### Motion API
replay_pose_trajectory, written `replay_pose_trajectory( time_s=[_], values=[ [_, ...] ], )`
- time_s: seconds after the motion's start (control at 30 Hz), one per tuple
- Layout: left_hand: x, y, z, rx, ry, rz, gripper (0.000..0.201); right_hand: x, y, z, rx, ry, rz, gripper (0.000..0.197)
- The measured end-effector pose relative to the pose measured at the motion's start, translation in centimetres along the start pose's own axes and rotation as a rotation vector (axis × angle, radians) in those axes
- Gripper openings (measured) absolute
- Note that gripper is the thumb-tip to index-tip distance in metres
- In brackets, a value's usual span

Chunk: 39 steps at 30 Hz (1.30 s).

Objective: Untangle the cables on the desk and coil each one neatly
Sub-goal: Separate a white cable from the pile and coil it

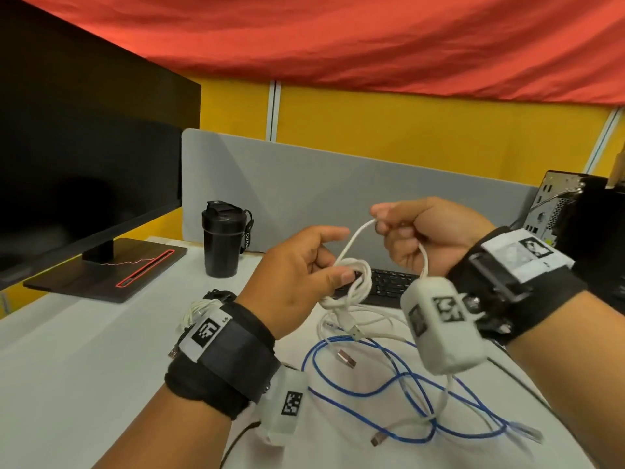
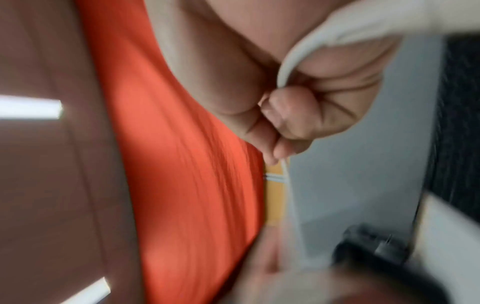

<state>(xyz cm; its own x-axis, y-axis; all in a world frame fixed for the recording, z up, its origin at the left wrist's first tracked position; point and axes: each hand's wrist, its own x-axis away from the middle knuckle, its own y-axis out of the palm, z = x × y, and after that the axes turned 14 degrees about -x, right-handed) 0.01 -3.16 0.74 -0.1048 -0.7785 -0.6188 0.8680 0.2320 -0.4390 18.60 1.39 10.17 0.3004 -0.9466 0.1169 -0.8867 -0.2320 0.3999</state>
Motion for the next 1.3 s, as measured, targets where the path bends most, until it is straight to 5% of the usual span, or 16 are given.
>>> replay_pose_trajectory(
  time_s=[0.1, 0.17, 0.27, 0.33, 0.43, 0.5, 0.57, 0.73, 0.87, 1.03, 1.17, 1.3],
  values=[
    [-0.1, -0.1, 0.5, 0.244, -0.027, 0.183, 0.023, -0.1, -1.0, 2.3, 0.658, -0.095, 0.028, 0.02],
    [-0.2, -0.1, -0.1, 0.045, -0.08, 0.275, 0.018, 0.2, -1.3, 3.7, 0.905, -0.054, -0.082, 0.02],
    [-0.2, 0.4, -1.4, -0.424, -0.109, 0.186, 0.018, 0.6, -1.1, 3.5, 1.17, -0.062, -0.132, 0.017],
    [-0.2, 0.7, -2.0, -0.5, -0.143, 0.106, 0.018, 0.9, -0.9, 3.1, 1.312, -0.125, -0.076, 0.017],
    [-0.4, 0.5, -2.7, -0.474, -0.22, 0.069, 0.018, 1.1, -0.5, 3.8, 1.462, -0.505, 0.088, 0.014],
    [-0.4, 0.5, -2.7, -0.392, -0.252, 0.112, 0.016, 1.8, 0.1, 4.6, 1.314, -0.841, 0.085, 0.015],
    [-0.4, 0.7, -2.3, -0.237, -0.308, 0.183, 0.014, 2.5, 1.0, 5.5, 1.226, -0.974, -0.033, 0.011],
    [-0.2, 1.2, -1.2, 0.467, -0.501, 0.192, 0.002, 1.9, 1.5, 7.8, 1.575, -0.82, 0.045, 0.026],
    [-0.4, 0.5, -1.1, 0.837, -0.525, 0.096, 0.021, 1.3, 1.3, 8.1, 1.156, -0.738, 0.04, 0.029],
    [-0.5, 0.5, -1.2, 0.728, -0.442, 0.048, 0.022, 1.3, 1.2, 7.0, 0.323, -0.421, -0.064, 0.029],
    [-0.4, 0.2, -1.2, 0.672, -0.373, 0.047, 0.024, 1.3, 0.5, 5.6, -0.011, -0.081, -0.146, 0.028],
    [-0.4, -0.5, -1.5, 0.588, -0.339, 0.051, 0.029, 2.0, -0.2, 2.9, -0.138, -0.075, -0.348, 0.029]
  ],
)
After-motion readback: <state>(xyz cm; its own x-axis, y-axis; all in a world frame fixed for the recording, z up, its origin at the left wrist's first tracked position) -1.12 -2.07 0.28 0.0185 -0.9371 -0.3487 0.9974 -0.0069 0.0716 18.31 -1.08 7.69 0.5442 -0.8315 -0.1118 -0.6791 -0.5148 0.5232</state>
